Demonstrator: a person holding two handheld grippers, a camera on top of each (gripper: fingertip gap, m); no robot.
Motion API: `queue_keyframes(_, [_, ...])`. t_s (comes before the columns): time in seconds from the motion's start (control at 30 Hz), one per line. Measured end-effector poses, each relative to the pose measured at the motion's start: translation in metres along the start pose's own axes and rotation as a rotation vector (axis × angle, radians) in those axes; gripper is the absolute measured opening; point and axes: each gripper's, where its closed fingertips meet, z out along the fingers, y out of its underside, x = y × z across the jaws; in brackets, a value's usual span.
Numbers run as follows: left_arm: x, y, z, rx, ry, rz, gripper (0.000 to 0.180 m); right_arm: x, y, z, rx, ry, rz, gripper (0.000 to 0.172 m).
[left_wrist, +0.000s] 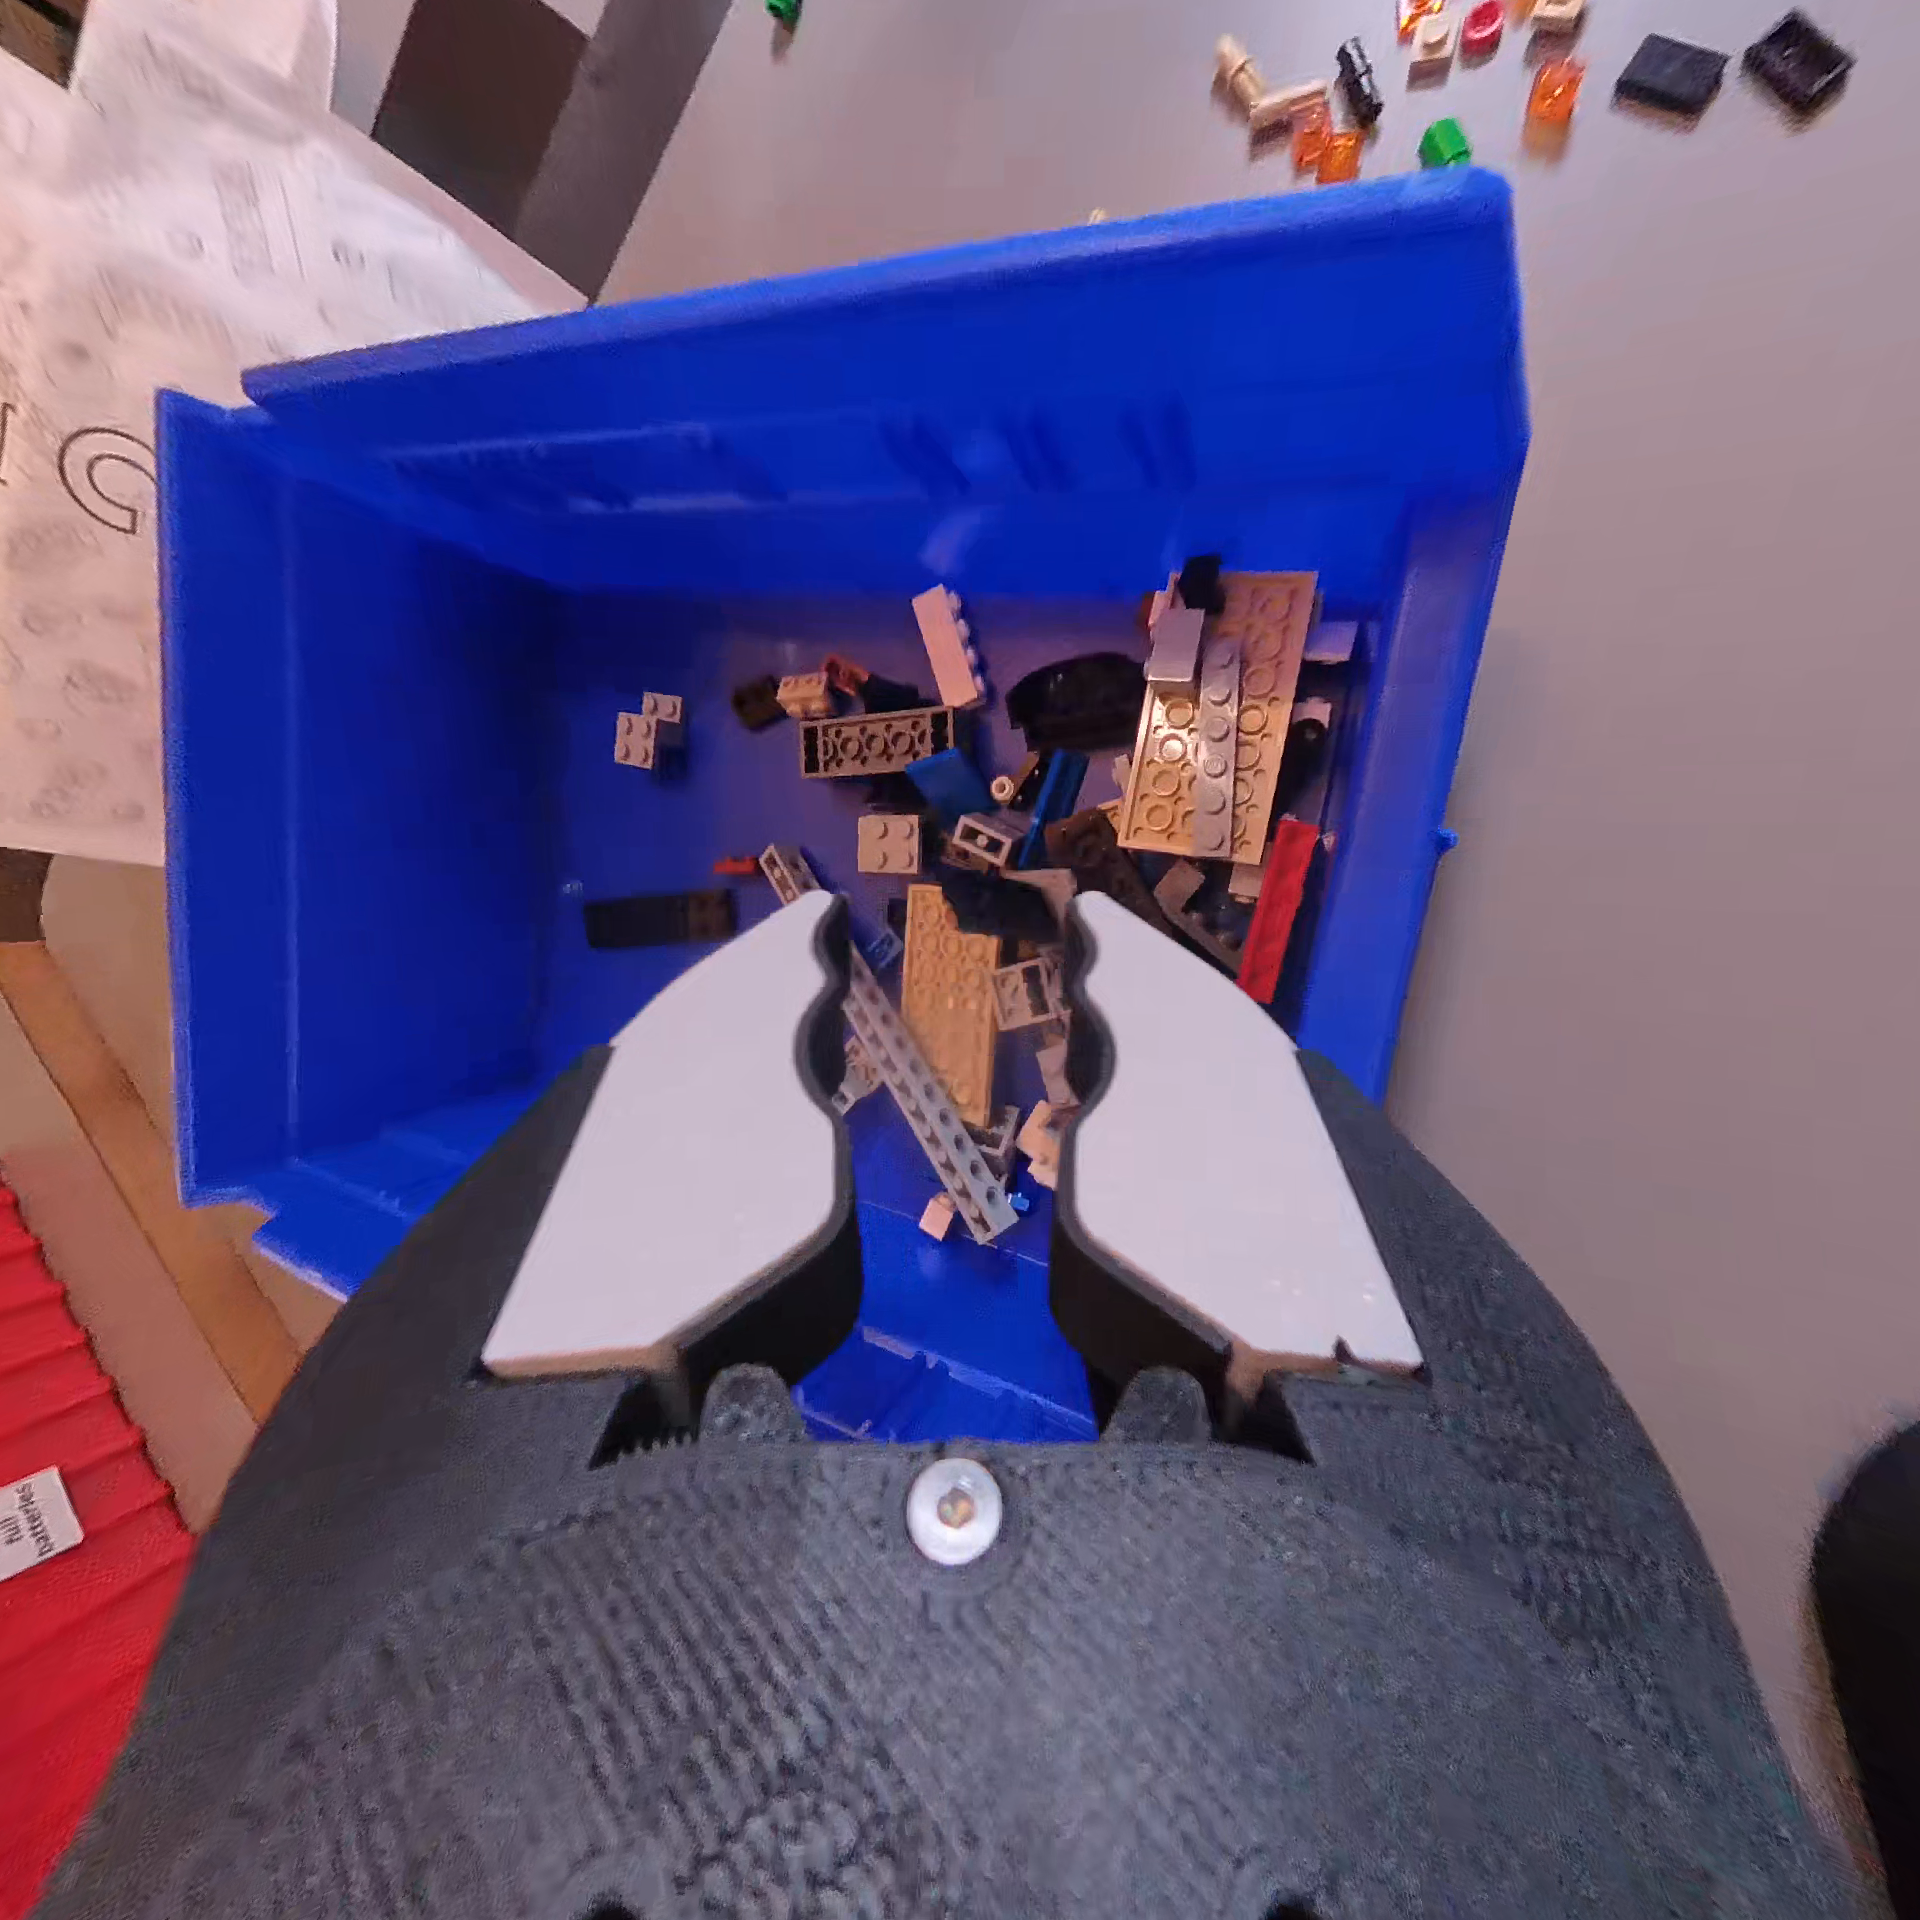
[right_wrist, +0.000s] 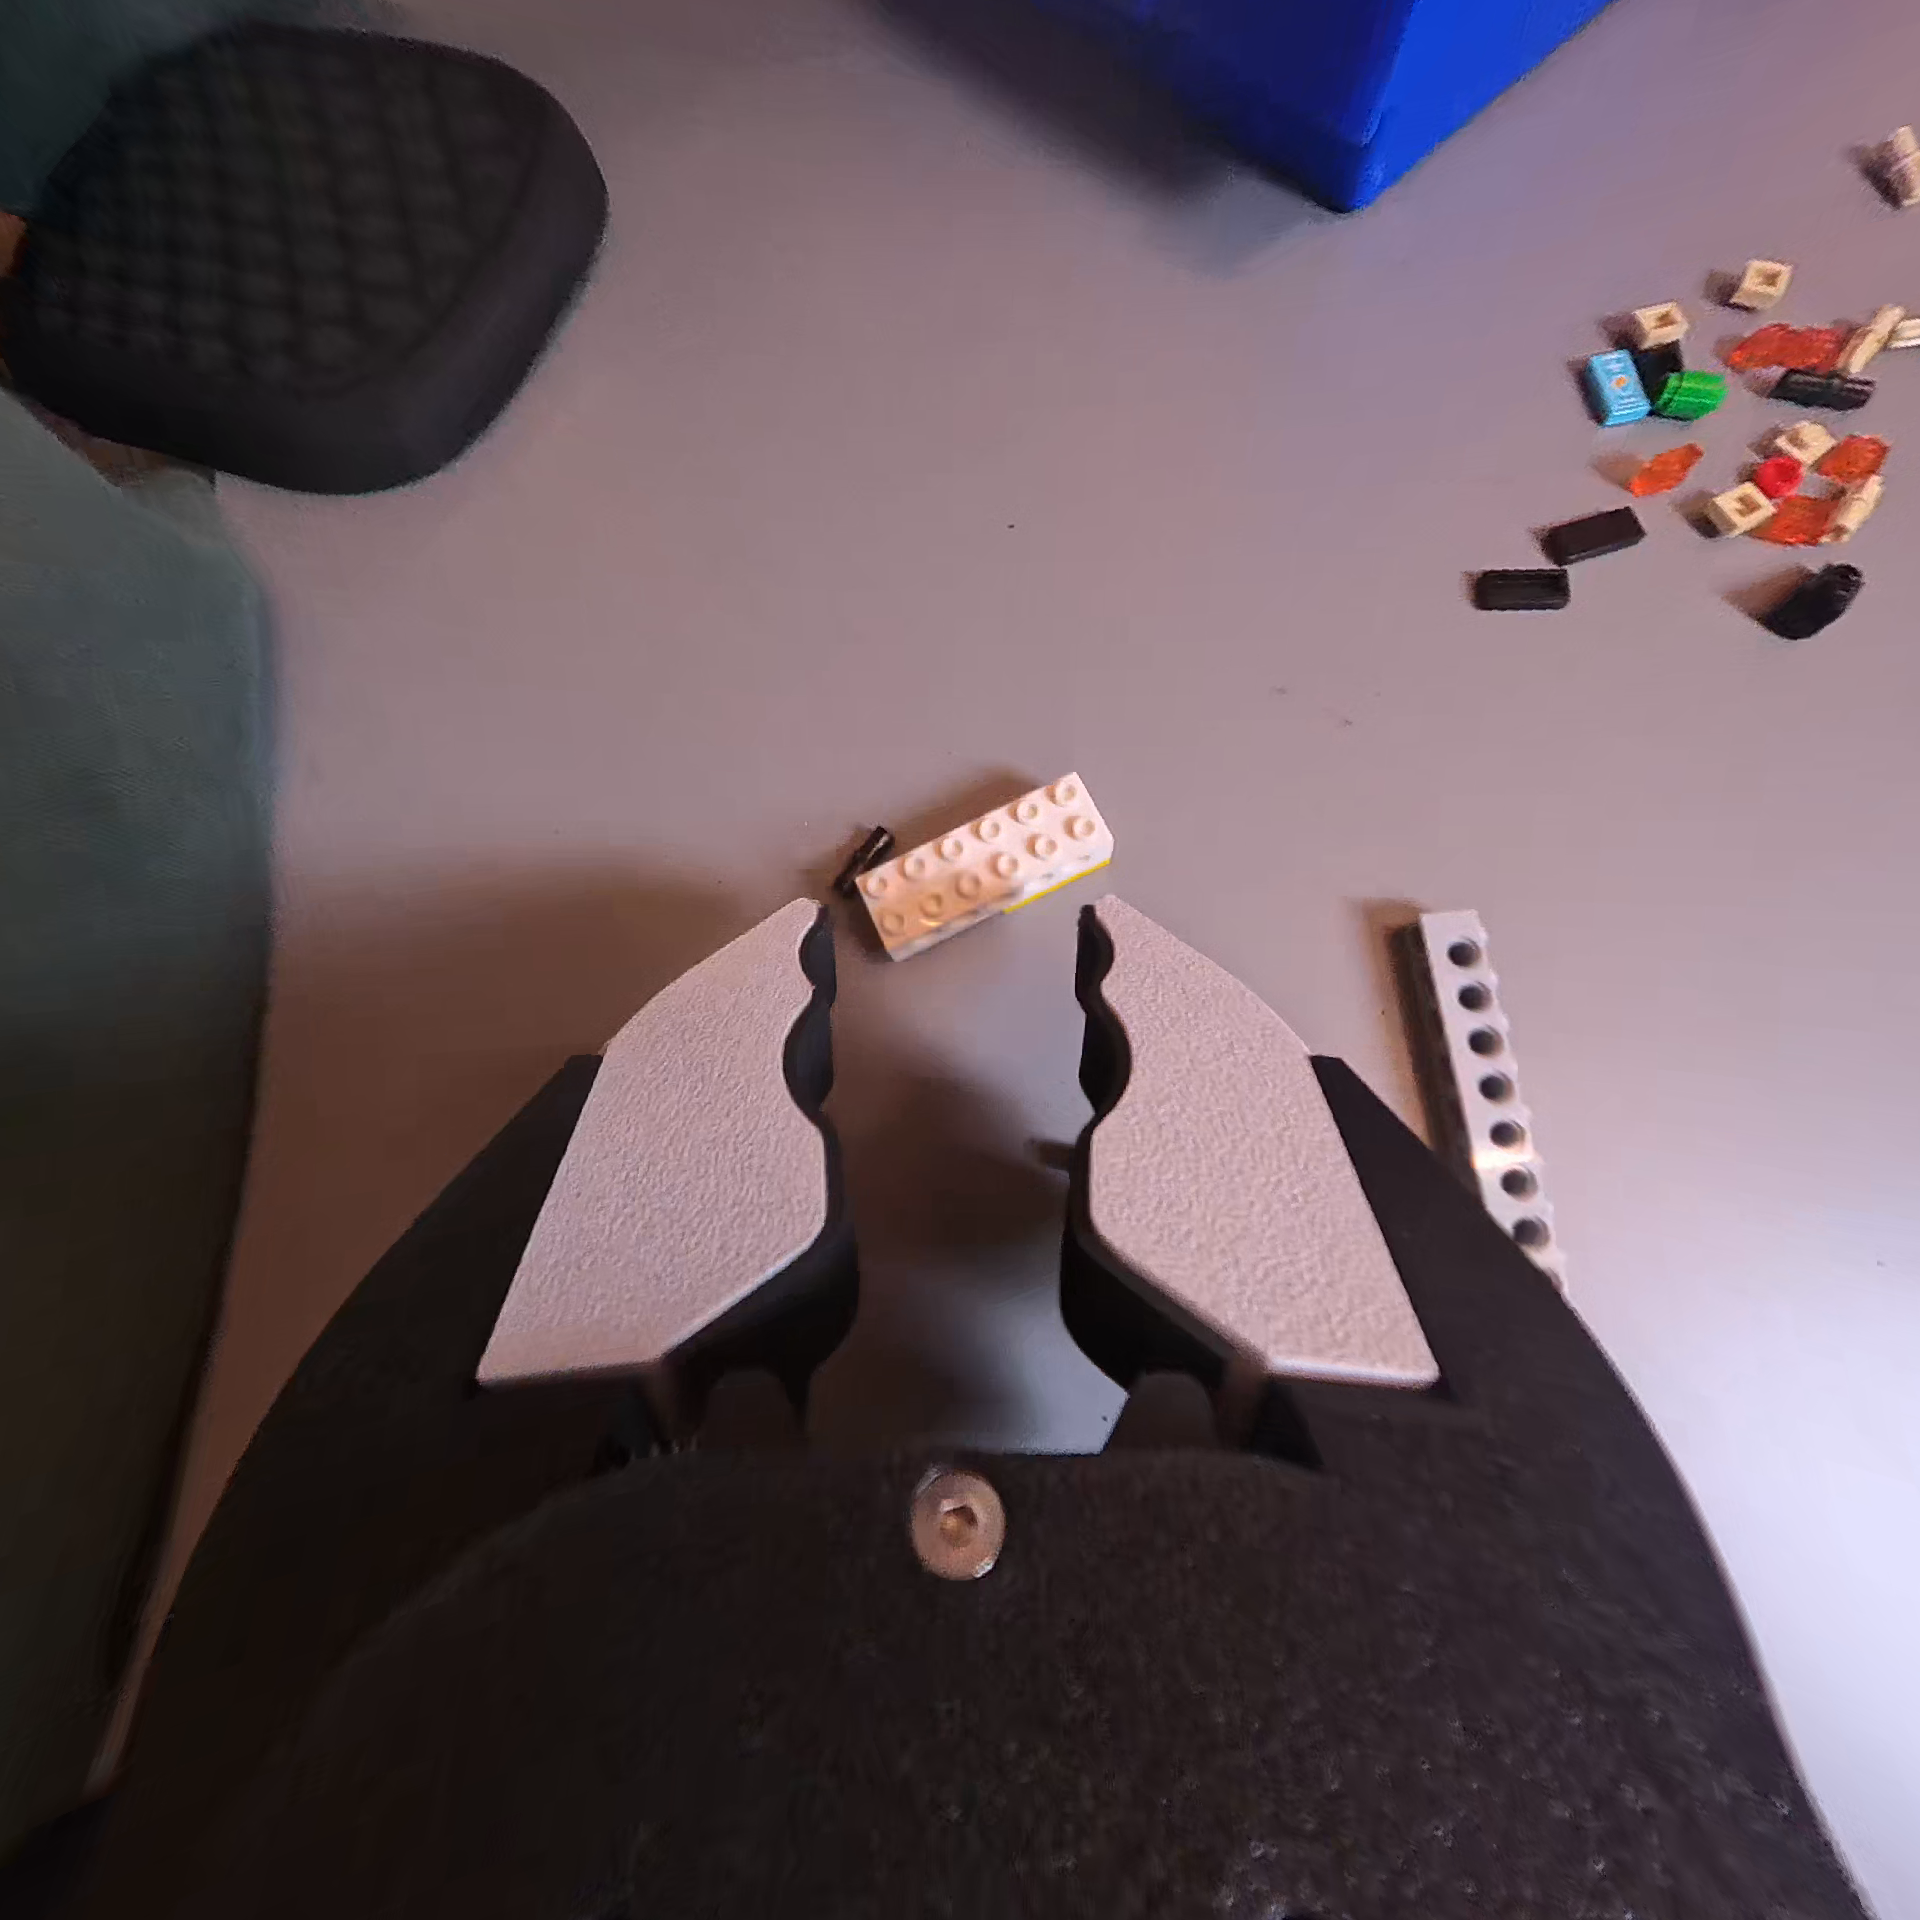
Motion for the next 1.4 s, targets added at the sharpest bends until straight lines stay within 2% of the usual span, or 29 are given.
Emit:
queue_keyframes(0.1, [0.003, -0.011, -0.005, 0.041, -0.019, 0.029, 0.051, 0.004, 0.001, 0.010, -0.070, 0.051, -0.047, 0.058])
queue_keyframes(0.2, [0.031, -0.044, -0.021, 0.216, 0.076, 0.089, 0.045, 0.007, 0.002, 0.017, -0.118, 0.066, -0.116, 0.074])
queue_keyframes(0.3, [0.083, -0.082, -0.042, 0.430, 0.312, 0.134, 0.040, 0.005, 0.002, 0.021, -0.129, 0.032, -0.182, 0.069])
queue_keyframes(0.37, [0.115, -0.099, -0.049, 0.507, 0.456, 0.149, 0.038, 0.003, 0.003, 0.020, -0.127, 0.006, -0.224, 0.053])
queue_keyframes(0.4, [0.128, -0.104, -0.048, 0.524, 0.518, 0.156, 0.038, 0.004, 0.003, 0.019, -0.122, 0.013, -0.254, 0.053])
queue_keyframes(0.5, [0.162, -0.120, -0.047, 0.588, 0.714, 0.096, 0.037, 0.011, -0.007, 0.009, -0.030, 0.099, -0.343, 0.053])
queue_keyframes(0.67, [0.198, -0.147, -0.036, 0.654, 1.013, -0.173, 0.035, 0.021, -0.049, -0.030, 0.287, 0.386, -0.569, 0.053])
queue_keyframes(0.77, [0.215, -0.156, -0.038, 0.674, 1.128, -0.228, 0.033, 0.023, -0.059, -0.042, 0.321, 0.540, -0.709, 0.053])
queue_keyframes(0.83, [0.217, -0.162, -0.035, 0.694, 1.099, -0.230, 0.030, 0.021, -0.062, -0.044, 0.333, 0.602, -0.782, 0.053])
queue_keyframes(0.9, [0.218, -0.164, -0.037, 0.735, 1.057, -0.186, 0.017, 0.024, -0.062, -0.045, 0.301, 0.672, -0.840, 0.053])
queue_keyframes(1.0, [0.217, -0.162, -0.034, 0.771, 0.921, -0.067, 0.017, 0.024, -0.061, -0.044, 0.304, 0.672, -0.850, 0.053])
queue_keyframes(1.07, [0.215, -0.160, -0.029, 0.789, 0.791, 0.056, 0.016, 0.020, -0.063, -0.046, 0.372, 0.567, -0.740, 0.048])
queue_keyframes(1.23, [0.219, -0.155, -0.024, 0.839, 0.533, 0.337, 0.015, 0.019, -0.067, -0.059, 0.521, 0.194, -0.310, 0.050])
queue_keyframes(1.33, [0.216, -0.156, -0.016, 0.834, 0.346, 0.453, 0.015, 0.019, -0.061, -0.055, 0.495, 0.101, -0.205, 0.043])
queue_keyframes(1.4, [0.212, -0.159, -0.014, 0.827, 0.209, 0.519, 0.015, 0.023, -0.058, -0.048, 0.454, 0.135, -0.171, 0.037])
